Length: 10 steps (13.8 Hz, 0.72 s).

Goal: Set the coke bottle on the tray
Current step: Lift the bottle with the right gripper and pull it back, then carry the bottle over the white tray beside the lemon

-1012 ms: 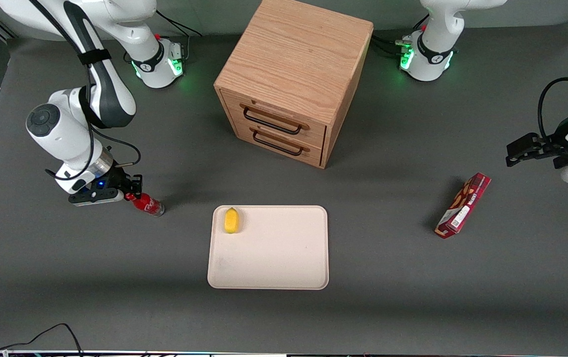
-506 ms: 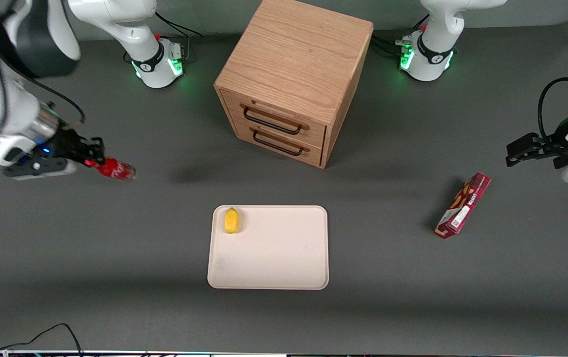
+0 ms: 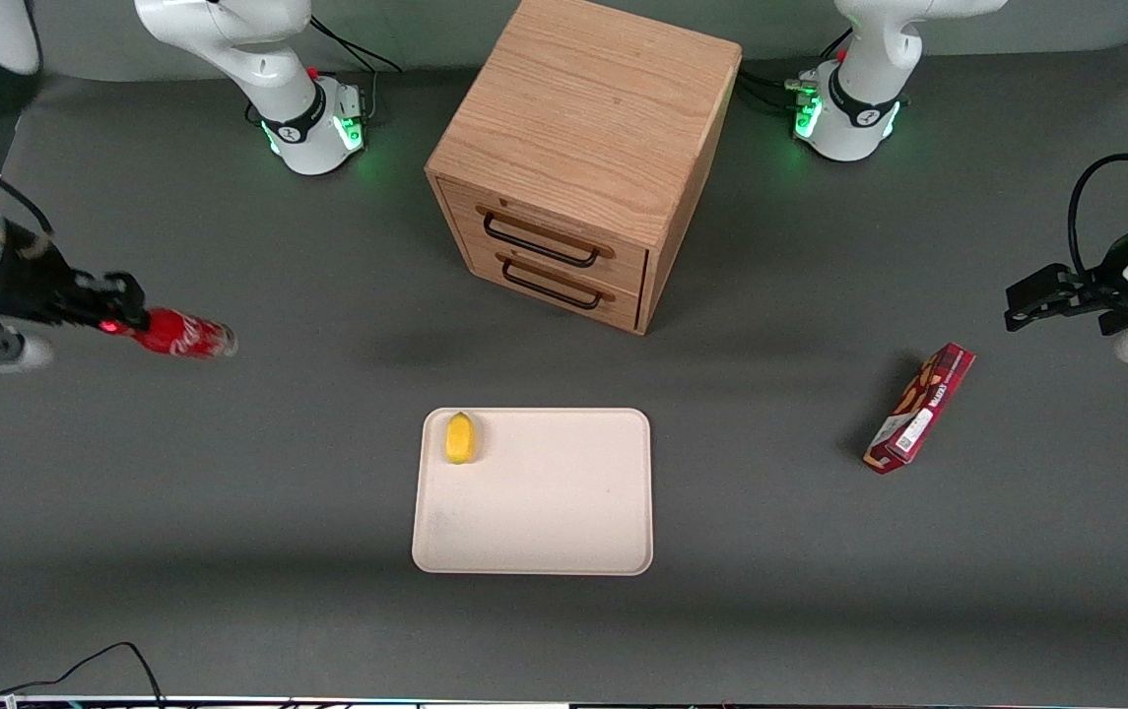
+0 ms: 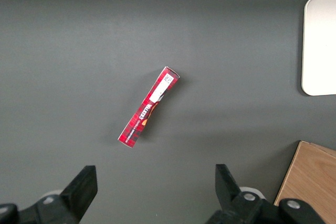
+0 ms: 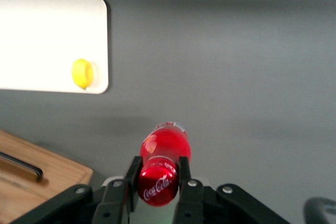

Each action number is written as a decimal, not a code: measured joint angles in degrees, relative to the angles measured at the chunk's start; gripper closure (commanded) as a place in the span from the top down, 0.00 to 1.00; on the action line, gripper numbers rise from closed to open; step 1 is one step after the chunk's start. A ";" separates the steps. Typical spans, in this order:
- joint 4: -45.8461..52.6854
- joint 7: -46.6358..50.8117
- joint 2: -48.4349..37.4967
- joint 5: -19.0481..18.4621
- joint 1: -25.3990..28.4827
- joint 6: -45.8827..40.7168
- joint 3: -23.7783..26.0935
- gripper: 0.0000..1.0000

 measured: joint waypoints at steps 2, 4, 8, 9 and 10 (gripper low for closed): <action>5.56 7.35 7.71 -0.01 4.71 1.09 0.15 0.00; 9.15 15.68 14.92 -0.13 10.33 7.13 0.09 0.00; 11.11 27.77 26.64 -4.84 17.27 24.12 -0.85 0.00; 11.50 29.09 28.85 -5.55 17.58 27.11 -1.00 0.00; 11.71 29.76 30.55 -6.20 17.56 29.60 -1.19 0.00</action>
